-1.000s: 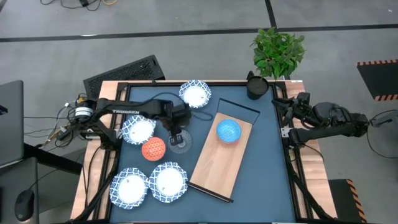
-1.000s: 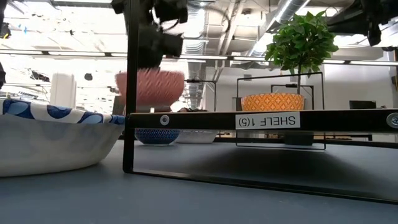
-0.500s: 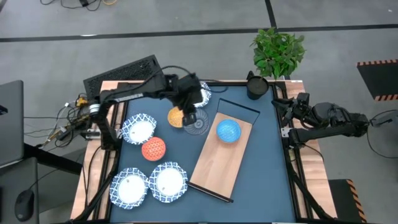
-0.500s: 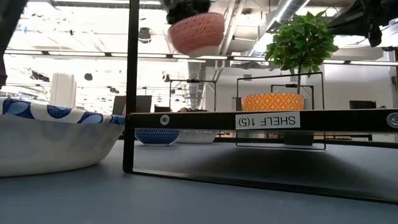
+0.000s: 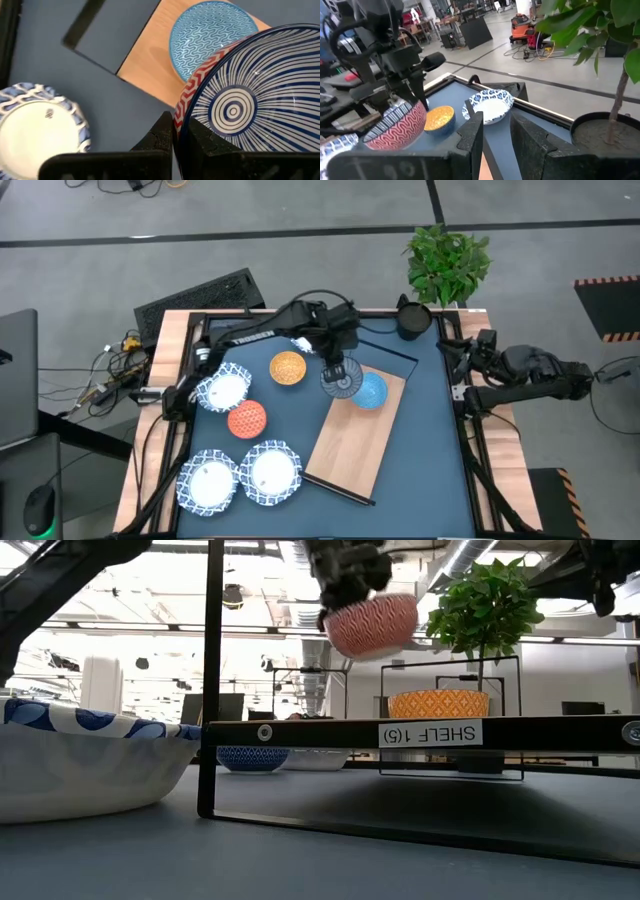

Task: Place and stack bowls onto a shelf
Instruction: Stack the dark blue striped bowl into the light blue patterned bowl

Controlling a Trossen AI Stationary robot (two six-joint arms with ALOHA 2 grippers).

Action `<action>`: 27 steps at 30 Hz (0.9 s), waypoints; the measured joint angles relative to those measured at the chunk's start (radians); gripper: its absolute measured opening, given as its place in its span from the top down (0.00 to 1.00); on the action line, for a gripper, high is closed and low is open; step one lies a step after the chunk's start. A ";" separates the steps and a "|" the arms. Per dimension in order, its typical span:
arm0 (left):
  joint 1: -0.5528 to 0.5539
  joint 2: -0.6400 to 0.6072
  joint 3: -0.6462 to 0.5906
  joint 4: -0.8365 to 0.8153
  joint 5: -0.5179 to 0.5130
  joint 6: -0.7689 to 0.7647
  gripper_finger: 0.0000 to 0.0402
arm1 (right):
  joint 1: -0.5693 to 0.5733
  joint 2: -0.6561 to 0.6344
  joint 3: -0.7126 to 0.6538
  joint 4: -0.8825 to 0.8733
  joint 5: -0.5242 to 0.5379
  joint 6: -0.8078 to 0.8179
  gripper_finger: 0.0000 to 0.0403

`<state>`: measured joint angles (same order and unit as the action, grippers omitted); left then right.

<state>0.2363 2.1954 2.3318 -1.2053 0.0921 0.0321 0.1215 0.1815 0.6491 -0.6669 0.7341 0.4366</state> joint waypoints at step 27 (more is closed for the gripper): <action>-0.010 0.017 0.004 0.267 0.150 -0.568 0.97 | 0.000 0.000 0.000 -0.026 0.000 0.001 0.70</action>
<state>0.2264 2.2123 2.3356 -0.9386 0.2419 -0.5359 0.1217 0.1818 0.6491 -0.6930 0.7340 0.4374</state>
